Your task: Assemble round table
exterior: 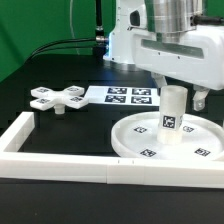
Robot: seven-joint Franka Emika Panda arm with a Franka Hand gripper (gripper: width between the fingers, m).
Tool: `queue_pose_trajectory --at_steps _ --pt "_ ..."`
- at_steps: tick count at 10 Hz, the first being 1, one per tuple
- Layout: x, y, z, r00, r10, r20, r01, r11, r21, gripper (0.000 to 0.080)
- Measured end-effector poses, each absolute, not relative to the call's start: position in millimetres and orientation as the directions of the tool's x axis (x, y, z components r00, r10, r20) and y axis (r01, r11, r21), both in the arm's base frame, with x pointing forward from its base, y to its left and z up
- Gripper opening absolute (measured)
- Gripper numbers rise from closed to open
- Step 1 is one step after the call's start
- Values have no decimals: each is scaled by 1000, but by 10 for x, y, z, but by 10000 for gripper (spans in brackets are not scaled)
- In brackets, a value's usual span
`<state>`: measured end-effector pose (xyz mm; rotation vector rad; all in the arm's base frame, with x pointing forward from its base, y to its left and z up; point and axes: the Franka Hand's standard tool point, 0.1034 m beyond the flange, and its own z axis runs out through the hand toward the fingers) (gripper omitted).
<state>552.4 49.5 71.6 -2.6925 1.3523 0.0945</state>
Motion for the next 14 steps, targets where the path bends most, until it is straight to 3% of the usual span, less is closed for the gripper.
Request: queue_pose_trajectory --at_steps 2,5,7,12,14 --pt "5523 495 714 707 -700 -99 -707 -700 -100 649" --pt "5551 499 736 926 -374 -55 -378 -919 -113 649" --pt "5566 486 754 981 -192 -42 -195 -973 -122 649" --pt "5568 472 749 990 141 2 140 -982 -128 649" --pt "5610 466 759 934 357 18 357 -929 -93 649"
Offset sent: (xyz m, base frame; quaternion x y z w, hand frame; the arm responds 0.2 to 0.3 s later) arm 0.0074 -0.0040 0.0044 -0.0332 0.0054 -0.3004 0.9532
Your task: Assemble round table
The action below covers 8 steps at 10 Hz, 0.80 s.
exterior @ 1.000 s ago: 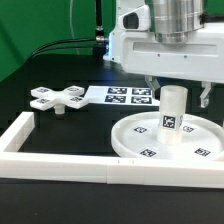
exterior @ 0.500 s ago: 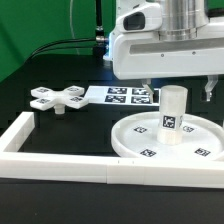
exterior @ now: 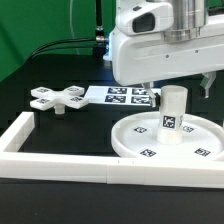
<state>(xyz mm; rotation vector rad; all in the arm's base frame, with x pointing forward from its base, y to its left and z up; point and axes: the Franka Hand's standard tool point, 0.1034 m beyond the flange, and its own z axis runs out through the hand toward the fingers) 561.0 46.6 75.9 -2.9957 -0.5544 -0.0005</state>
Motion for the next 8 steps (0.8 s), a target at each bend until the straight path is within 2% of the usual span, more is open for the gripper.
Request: queue_pose_trajectory --at_steps 2,5,8 --pt "5636 461 773 874 484 36 485 -871 -72 649" --pt "5632 443 762 777 628 46 629 -774 -65 649" --pt "5652 433 761 550 834 37 835 -550 -14 649"
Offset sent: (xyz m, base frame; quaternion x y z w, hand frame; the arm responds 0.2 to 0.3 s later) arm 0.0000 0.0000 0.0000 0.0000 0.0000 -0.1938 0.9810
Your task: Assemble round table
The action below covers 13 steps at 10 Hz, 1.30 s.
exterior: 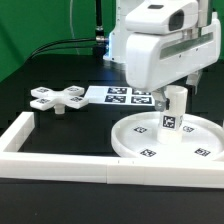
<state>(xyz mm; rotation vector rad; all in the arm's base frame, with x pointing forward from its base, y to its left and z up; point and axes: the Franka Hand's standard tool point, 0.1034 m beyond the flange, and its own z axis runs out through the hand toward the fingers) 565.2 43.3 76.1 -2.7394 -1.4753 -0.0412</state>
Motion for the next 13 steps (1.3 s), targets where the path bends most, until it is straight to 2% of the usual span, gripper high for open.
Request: queue_pose_trajectory --at_steps 5,10,12,13 --pt "5634 449 725 183 983 -10 983 -183 6 649" --pt "5614 409 677 -175 983 -49 985 175 -5 649" --pt "5611 408 673 -209 977 -49 978 209 -8 649" --pt "5609 408 669 -203 978 -49 979 203 -8 540"
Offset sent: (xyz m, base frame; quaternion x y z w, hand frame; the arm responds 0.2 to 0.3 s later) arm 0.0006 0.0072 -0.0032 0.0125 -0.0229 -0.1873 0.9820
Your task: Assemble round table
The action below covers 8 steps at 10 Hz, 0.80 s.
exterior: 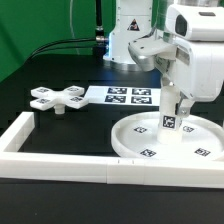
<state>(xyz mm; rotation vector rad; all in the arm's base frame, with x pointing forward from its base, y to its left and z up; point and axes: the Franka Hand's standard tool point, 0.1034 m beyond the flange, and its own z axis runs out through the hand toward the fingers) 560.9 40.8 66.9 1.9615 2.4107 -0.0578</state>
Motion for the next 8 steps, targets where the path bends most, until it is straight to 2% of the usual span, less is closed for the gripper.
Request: queue_pose_trajectory --at_steps 1,5,6,8 --pt "5609 401 668 -202 978 -50 979 202 -8 406" --pt "5609 395 666 -148 988 -50 989 148 -6 406" --pt "5605 401 666 -75 996 -48 997 75 -4 406" --pt "5596 415 665 219 975 -47 976 -219 6 406"
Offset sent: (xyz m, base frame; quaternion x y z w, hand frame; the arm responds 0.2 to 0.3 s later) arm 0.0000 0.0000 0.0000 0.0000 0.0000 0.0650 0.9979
